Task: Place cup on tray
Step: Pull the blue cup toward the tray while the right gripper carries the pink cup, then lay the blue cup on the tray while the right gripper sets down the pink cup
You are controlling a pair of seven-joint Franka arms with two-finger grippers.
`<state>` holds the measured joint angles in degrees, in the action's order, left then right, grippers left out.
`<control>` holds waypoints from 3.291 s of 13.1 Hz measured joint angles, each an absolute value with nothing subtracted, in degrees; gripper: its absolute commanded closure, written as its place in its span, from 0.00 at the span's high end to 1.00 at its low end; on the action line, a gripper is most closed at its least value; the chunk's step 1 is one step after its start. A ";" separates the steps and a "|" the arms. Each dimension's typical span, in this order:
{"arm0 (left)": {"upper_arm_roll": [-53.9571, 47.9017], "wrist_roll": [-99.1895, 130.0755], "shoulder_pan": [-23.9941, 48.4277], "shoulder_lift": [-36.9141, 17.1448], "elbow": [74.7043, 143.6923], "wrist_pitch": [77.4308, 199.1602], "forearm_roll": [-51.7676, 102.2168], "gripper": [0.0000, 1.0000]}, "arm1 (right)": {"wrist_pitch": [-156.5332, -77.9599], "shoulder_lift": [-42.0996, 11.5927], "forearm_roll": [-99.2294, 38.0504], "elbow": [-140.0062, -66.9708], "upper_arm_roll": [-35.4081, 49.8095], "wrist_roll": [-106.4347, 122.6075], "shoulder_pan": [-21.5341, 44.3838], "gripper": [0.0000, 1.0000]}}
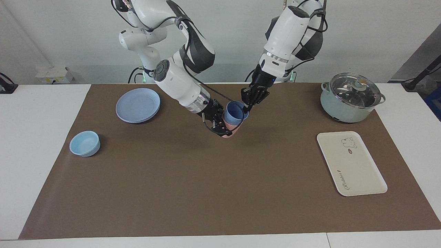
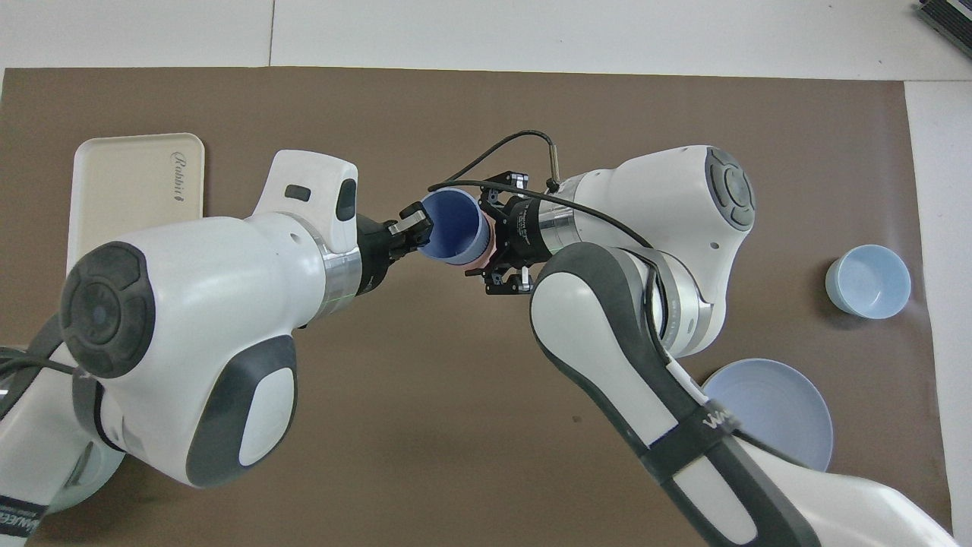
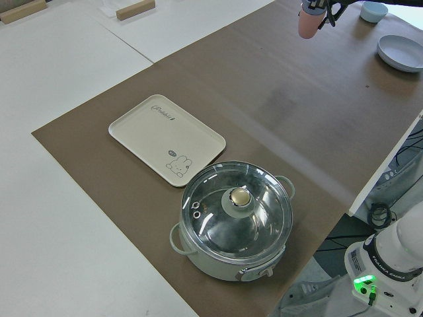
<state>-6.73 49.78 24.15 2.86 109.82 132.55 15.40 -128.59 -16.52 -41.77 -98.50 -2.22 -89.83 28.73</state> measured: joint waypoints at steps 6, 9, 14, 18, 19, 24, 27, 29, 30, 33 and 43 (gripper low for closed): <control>-4.62 44.99 17.24 5.04 93.36 105.82 15.32 0.00 | -128.58 -16.52 -41.77 -98.59 -2.25 -89.82 27.67 0.00; -3.94 32.03 7.70 5.63 92.50 102.33 15.31 0.00 | -128.05 -16.51 -45.58 -100.25 -2.32 -85.53 21.85 0.00; -3.44 10.93 -7.08 2.26 100.43 115.39 15.32 0.00 | -120.06 -16.48 -51.92 -106.61 -2.68 -68.31 4.46 0.00; -3.40 -10.10 -18.61 -9.73 101.43 126.67 16.75 0.00 | -119.33 -17.22 -51.95 -108.41 -2.62 -62.87 -3.60 0.00; -3.43 -12.33 -19.78 -12.05 101.63 129.10 17.45 0.00 | -118.90 -17.87 -52.15 -108.61 -2.60 -61.05 -5.17 0.00; -4.10 -17.43 -19.96 -13.80 109.96 139.00 19.10 0.36 | -116.52 -23.71 -55.90 -108.77 -2.63 -48.73 -11.98 0.00; -4.53 -18.46 -19.86 -13.59 111.88 140.79 19.50 1.00 | -116.56 -23.95 -55.90 -108.74 -2.65 -47.78 -12.43 0.18; -4.60 -20.88 -19.84 -12.86 111.42 140.56 19.50 1.00 | -118.25 -23.93 -55.91 -109.08 -2.83 -47.75 -12.87 1.00; -4.62 -22.70 -19.83 -12.10 110.18 138.94 19.46 1.00 | -119.64 -23.86 -55.91 -109.55 -2.84 -47.70 -13.12 1.00; -5.19 -24.35 -19.69 -8.69 102.64 126.28 11.65 1.00 | -121.37 -23.29 -55.30 -110.35 -3.08 -47.07 -13.18 1.00; -6.28 -11.24 -2.95 5.34 108.10 106.37 1.96 1.00 | -122.86 -13.40 -20.34 -110.59 -3.81 -16.12 -14.02 1.00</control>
<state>-6.28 -11.24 -2.95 5.34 108.10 106.37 1.97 -122.86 -13.40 -20.34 -110.59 -3.81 -16.12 -14.02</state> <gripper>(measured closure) 0.000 0.000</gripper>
